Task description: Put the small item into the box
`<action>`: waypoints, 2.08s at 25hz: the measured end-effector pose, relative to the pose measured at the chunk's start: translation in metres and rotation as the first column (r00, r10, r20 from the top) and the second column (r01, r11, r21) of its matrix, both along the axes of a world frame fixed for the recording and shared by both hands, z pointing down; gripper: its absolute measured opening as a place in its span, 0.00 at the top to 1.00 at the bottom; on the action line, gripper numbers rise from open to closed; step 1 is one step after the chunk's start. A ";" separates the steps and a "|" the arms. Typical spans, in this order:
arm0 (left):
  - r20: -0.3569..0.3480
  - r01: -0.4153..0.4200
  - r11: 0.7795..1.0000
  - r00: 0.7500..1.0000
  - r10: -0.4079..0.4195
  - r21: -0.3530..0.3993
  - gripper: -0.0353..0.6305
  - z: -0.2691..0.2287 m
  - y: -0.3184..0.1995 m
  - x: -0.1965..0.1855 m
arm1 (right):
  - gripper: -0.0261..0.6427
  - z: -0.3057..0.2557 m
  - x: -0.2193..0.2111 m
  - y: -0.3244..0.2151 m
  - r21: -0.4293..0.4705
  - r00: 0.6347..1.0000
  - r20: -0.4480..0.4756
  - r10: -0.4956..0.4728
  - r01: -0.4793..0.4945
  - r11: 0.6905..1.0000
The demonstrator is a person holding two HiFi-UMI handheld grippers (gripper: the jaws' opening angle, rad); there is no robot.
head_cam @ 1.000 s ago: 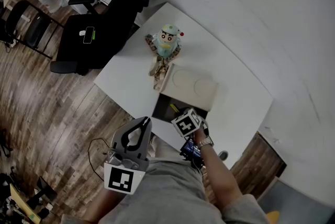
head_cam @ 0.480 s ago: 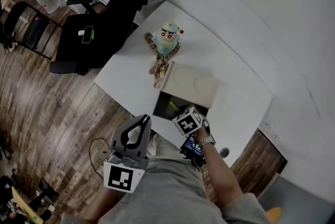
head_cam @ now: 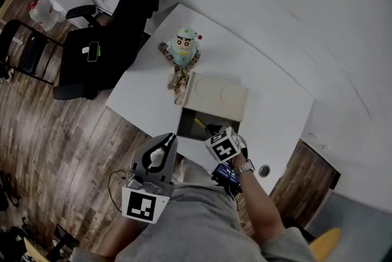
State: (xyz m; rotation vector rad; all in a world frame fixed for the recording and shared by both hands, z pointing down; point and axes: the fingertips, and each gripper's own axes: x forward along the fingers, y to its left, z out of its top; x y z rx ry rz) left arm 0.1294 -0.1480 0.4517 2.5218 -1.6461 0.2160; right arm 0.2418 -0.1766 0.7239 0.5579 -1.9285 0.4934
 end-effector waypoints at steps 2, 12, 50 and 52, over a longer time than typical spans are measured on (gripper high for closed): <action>0.000 -0.025 1.000 1.000 0.025 -0.003 0.89 0.000 -0.001 0.001 | 0.91 -0.008 0.000 0.001 0.009 0.999 0.027 0.029 -0.029 1.000; -0.048 -0.124 0.992 0.991 0.124 0.005 0.89 -0.007 -0.007 -0.001 | 0.91 -0.065 0.001 0.011 0.003 0.941 0.225 0.253 -0.260 0.966; -0.074 -0.251 0.955 0.962 0.265 0.159 0.89 -0.055 -0.036 -0.081 | 0.91 -0.343 -0.062 0.022 0.358 0.586 0.763 0.273 -0.735 0.576; -0.079 -0.246 0.956 0.962 0.261 0.157 0.89 -0.055 -0.036 -0.084 | 0.91 -0.346 -0.064 0.021 0.373 0.591 0.761 0.268 -0.736 0.565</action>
